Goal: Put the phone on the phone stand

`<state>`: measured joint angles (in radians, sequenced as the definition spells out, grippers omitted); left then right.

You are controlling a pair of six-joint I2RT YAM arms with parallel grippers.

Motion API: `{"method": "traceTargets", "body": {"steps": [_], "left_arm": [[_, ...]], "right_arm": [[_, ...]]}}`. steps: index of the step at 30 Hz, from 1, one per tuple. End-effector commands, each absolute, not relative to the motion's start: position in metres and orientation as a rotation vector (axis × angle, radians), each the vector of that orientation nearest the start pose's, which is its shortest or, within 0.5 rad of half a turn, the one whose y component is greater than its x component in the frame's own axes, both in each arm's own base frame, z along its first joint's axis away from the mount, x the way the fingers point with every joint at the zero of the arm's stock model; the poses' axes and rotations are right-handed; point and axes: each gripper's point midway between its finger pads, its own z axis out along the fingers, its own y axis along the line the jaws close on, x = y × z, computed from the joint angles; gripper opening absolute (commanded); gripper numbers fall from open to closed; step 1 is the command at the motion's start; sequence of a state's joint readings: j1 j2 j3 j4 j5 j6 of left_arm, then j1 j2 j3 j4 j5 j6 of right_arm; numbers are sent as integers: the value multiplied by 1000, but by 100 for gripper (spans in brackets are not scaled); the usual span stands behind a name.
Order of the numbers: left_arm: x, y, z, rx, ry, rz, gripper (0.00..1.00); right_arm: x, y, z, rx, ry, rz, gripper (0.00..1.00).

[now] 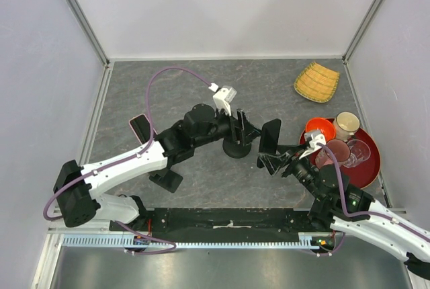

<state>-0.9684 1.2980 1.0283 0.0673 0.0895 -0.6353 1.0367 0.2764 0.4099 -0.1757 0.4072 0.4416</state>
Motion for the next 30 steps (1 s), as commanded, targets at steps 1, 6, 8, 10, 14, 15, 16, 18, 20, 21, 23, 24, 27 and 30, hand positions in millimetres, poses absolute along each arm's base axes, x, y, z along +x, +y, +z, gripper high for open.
{"method": "traceTargets", "body": {"steps": [1,6,8,10,14,15,16,18,20,21,23,24,27,30], "left_arm": [[212,-396,299,421,1830,-1190,73],[209,-394,293,404,1833,-1192,74],[205,-389,303,401,1789,-1212,75],[200,-379,307,400,1761,-1215,77],[188,-368,325,424,1626,-1280,86],[185,-369,322,436,1625,-1288,89],[181,-371,323,465,1618,-1307,90],[180,-381,322,504,1623,-1325,90],[178,-390,319,540,1639,-1345,89],[181,-397,318,547,1654,-1348,87],[182,-403,316,555,1671,-1352,83],[185,-407,313,551,1694,-1349,81],[188,-412,309,543,1713,-1345,75],[190,-416,310,536,1715,-1357,69]], "right_arm": [[170,182,273,-122,1513,889,0],[173,175,271,-92,1511,861,0],[178,162,270,-28,1516,815,0],[181,155,268,11,1532,788,0],[181,148,274,45,1526,782,0],[179,151,275,26,1526,797,0],[179,153,276,9,1527,794,0],[178,158,277,-22,1531,798,0],[176,165,281,-57,1530,819,0],[175,167,282,-65,1529,828,0],[171,173,287,-82,1521,866,0],[170,175,288,-85,1520,880,0],[170,177,288,-83,1515,899,0],[171,178,286,-79,1520,892,0]]}}
